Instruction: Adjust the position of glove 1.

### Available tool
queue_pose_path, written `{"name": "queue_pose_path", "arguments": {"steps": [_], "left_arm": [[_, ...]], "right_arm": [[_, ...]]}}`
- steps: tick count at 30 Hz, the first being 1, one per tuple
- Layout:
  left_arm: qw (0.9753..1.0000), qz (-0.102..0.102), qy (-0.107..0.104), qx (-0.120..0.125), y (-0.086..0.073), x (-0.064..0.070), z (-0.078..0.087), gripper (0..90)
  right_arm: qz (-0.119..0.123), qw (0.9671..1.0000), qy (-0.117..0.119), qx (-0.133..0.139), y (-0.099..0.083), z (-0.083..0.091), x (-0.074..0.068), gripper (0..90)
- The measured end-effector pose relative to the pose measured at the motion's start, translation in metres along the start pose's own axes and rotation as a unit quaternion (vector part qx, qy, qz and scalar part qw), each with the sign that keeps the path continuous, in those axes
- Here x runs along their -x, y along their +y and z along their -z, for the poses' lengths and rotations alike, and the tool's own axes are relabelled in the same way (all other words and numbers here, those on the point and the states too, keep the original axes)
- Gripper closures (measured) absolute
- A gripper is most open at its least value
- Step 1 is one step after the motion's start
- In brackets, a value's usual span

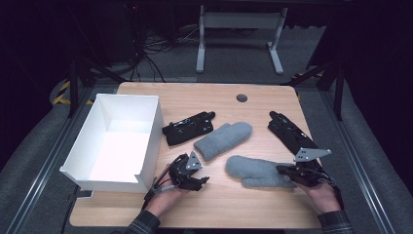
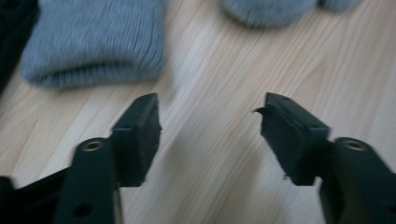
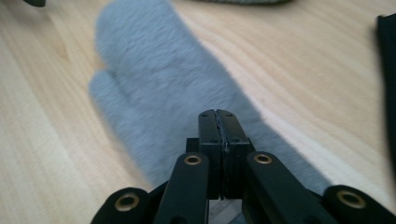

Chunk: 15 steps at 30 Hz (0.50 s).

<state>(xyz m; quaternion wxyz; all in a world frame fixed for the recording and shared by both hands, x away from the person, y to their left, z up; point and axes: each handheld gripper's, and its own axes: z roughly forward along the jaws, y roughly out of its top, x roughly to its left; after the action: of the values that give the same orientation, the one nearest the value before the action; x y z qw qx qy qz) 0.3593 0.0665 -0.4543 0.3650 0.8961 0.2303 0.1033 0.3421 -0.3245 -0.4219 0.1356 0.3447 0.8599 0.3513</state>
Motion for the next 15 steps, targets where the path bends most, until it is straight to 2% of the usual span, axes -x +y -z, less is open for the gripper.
{"name": "queue_pose_path", "arguments": {"steps": [2, 3, 4, 6, 10, 13, 15], "left_arm": [[0.9997, 0.005, -0.019, 0.014, 0.009, 0.004, -0.001, 56.8], [0.9994, 0.004, -0.032, 0.01, 0.015, 0.005, -0.002, 61.6], [0.9994, 0.004, -0.032, 0.01, 0.015, 0.005, -0.002, 68.7], [0.9985, -0.001, -0.055, 0.004, 0.026, 0.009, -0.011, 78.8], [0.9962, -0.006, -0.087, -0.009, 0.036, 0.016, -0.027, 89.3], [0.9951, -0.021, -0.095, -0.021, 0.045, 0.02, -0.037, 89.5], [0.9948, -0.022, -0.097, -0.019, 0.049, 0.021, -0.041, 89.5]], "right_arm": [[-0.002, 1.0, -0.007, 0.002, 0.002, 0.0, 0.006, 90.0], [-0.002, 1.0, -0.009, 0.003, 0.003, -0.001, 0.01, 90.0], [-0.005, 0.9999, -0.014, 0.003, 0.004, -0.001, 0.014, 90.0], [-0.008, 0.9998, -0.021, 0.002, 0.004, -0.002, 0.021, 90.0], [-0.014, 0.9991, -0.04, 0.0, 0.003, -0.004, 0.034, 90.0], [-0.022, 0.9985, -0.05, 0.001, 0.0, -0.003, 0.043, 90.0], [-0.025, 0.9982, -0.055, -0.003, -0.001, -0.003, 0.045, 90.0]]}}
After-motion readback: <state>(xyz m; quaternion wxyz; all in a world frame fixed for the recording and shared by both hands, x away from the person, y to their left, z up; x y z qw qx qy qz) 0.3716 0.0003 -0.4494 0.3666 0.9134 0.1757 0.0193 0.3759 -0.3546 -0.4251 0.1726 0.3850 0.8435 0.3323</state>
